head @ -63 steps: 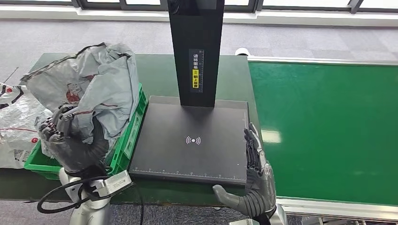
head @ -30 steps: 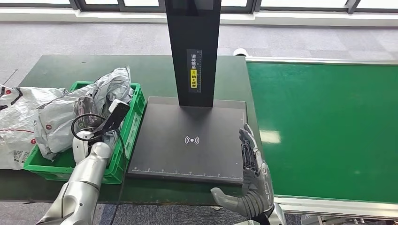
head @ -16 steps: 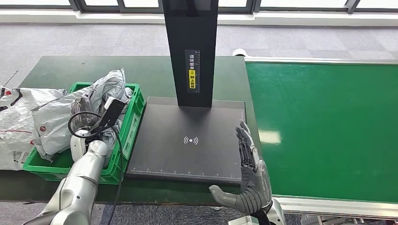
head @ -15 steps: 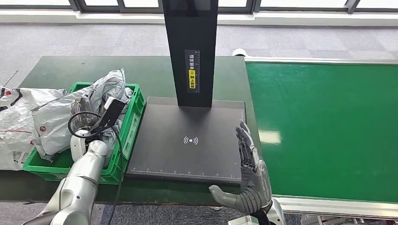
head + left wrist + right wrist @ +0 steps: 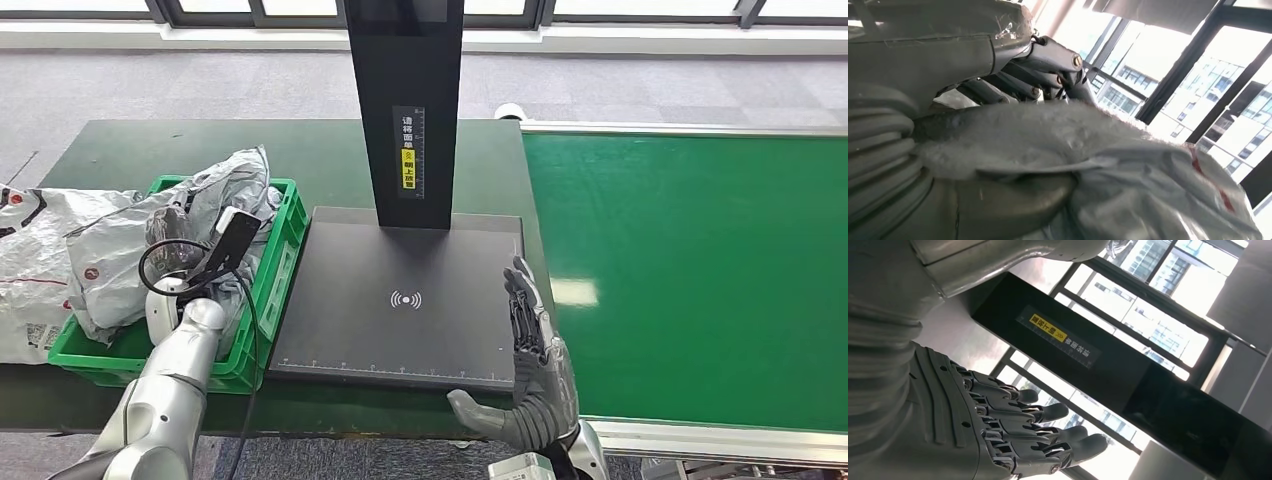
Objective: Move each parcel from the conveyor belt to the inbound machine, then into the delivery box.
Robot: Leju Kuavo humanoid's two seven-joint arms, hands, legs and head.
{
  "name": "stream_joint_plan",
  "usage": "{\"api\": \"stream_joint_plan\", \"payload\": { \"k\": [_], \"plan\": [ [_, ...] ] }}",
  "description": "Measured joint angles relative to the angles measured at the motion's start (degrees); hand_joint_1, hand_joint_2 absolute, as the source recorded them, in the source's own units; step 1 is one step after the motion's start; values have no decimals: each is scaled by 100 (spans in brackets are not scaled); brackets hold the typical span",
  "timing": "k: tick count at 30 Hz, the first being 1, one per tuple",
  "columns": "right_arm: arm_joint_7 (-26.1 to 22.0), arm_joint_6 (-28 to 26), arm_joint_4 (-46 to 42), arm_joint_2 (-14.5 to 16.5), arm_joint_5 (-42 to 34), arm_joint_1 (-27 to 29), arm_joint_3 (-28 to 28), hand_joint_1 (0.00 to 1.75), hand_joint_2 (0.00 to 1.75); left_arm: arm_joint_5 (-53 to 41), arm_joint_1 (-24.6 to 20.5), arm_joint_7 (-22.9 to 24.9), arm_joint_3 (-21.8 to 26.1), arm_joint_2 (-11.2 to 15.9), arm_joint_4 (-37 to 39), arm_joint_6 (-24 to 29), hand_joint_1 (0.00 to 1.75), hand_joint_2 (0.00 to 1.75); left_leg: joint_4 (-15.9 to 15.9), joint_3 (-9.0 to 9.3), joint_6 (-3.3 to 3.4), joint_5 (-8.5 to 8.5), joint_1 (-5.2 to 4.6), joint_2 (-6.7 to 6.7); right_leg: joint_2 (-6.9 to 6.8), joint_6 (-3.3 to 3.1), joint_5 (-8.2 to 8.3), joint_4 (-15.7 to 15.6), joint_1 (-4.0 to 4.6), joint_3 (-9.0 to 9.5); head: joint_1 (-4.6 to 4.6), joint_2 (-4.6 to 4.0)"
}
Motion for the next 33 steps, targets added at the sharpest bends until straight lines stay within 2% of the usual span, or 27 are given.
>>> {"api": "stream_joint_plan", "payload": {
  "k": [5,9,15,19,24,28,32,33],
  "plan": [
    [0,-134,82,-14,-18,-76,0,0,175,452,1,-623,250,-139,-143,0,0,0,0,1,-1,0,-1,-1,-1,0,0,0,-1,0,0,0],
    [3,-203,107,-14,0,-136,0,0,175,1309,44,-777,193,-254,-263,-209,0,0,0,1,-1,-1,-2,-4,-3,0,-1,-1,-1,0,0,0],
    [41,-253,108,-14,48,-159,0,0,175,2665,283,-882,-337,-367,-641,-939,0,0,0,-2,1,-1,-5,-10,-9,1,-1,-3,-5,4,1,0],
    [29,-171,111,-14,74,-142,0,0,175,3394,598,-1022,-693,-405,-1084,-1370,0,0,0,1,2,-3,-8,-9,-7,2,-1,-4,-8,5,0,0],
    [15,-89,96,-13,242,60,0,0,175,3755,1163,-1164,-1127,-486,-1878,-1756,0,0,0,10,4,-13,-9,-14,-12,8,-19,-6,-9,17,1,0],
    [44,-106,-16,-14,282,209,0,0,175,3846,1390,-1198,-1382,-545,-2298,-1926,0,0,0,15,6,-20,-8,-23,-25,8,-30,-7,-8,29,1,0],
    [49,-196,-30,-14,203,167,0,0,0,4443,1509,-1440,-1528,-559,-2460,-2366,0,0,0,15,6,-18,-7,-22,-23,7,-27,-7,-7,28,1,0],
    [44,-225,-29,-14,200,157,0,0,0,4564,1528,-1496,-1541,-560,-2479,-2462,0,0,0,15,6,-17,-7,-22,-22,7,-26,-6,-7,27,1,0]
  ]
}}
